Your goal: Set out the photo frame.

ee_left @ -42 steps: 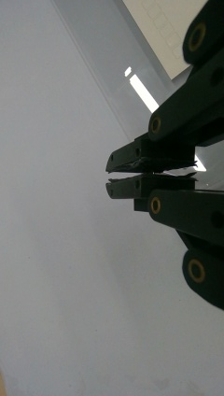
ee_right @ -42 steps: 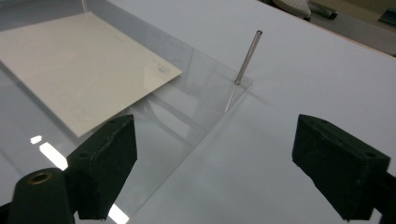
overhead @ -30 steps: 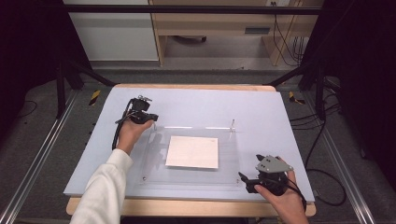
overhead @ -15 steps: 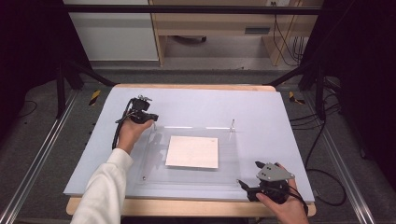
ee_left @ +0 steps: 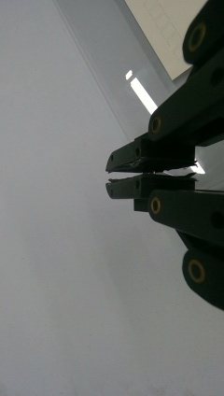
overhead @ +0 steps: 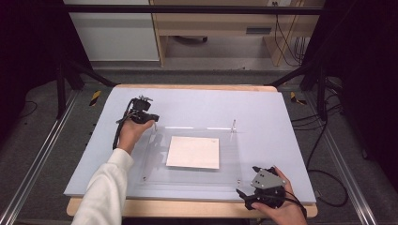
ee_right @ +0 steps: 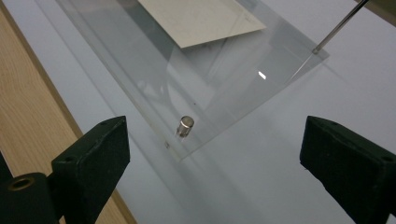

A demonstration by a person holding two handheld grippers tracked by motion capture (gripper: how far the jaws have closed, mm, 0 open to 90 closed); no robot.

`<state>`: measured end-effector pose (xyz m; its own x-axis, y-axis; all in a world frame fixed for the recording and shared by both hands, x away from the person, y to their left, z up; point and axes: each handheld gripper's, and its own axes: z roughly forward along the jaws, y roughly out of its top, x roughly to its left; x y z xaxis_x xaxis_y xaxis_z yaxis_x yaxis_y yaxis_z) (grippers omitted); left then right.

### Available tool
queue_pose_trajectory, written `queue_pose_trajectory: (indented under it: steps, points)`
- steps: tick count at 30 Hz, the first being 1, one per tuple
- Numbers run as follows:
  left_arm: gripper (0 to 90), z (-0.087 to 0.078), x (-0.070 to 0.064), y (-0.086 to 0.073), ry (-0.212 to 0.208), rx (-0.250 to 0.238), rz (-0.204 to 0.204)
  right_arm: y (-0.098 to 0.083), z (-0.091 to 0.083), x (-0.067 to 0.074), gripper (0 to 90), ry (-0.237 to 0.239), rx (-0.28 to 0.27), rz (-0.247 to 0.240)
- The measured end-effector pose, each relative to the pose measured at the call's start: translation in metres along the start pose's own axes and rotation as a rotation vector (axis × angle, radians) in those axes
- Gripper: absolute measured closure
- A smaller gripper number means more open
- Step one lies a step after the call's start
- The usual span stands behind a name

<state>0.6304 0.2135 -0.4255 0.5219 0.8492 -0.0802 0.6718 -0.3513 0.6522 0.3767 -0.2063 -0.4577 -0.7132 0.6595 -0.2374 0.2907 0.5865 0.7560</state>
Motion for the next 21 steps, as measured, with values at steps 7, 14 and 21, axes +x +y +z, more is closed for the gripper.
queue_pose_trajectory:
  steps: [7, 14, 21]
  points:
    - [84.9, 0.0, 0.001, 0.0, -0.002, 0.0, 0.0, -0.003, 0.008, 0.005, 12.6, -0.002, 0.044, -0.035]
    - [84.8, 0.002, 0.002, 0.001, -0.006, 0.0, -0.007, -0.004, 0.013, 0.004, 17.5, -0.021, 0.069, -0.045]
    - [84.8, 0.002, 0.003, 0.003, -0.011, 0.006, -0.007, -0.001, 0.02, 0.005, 27.2, -0.033, 0.068, -0.065]
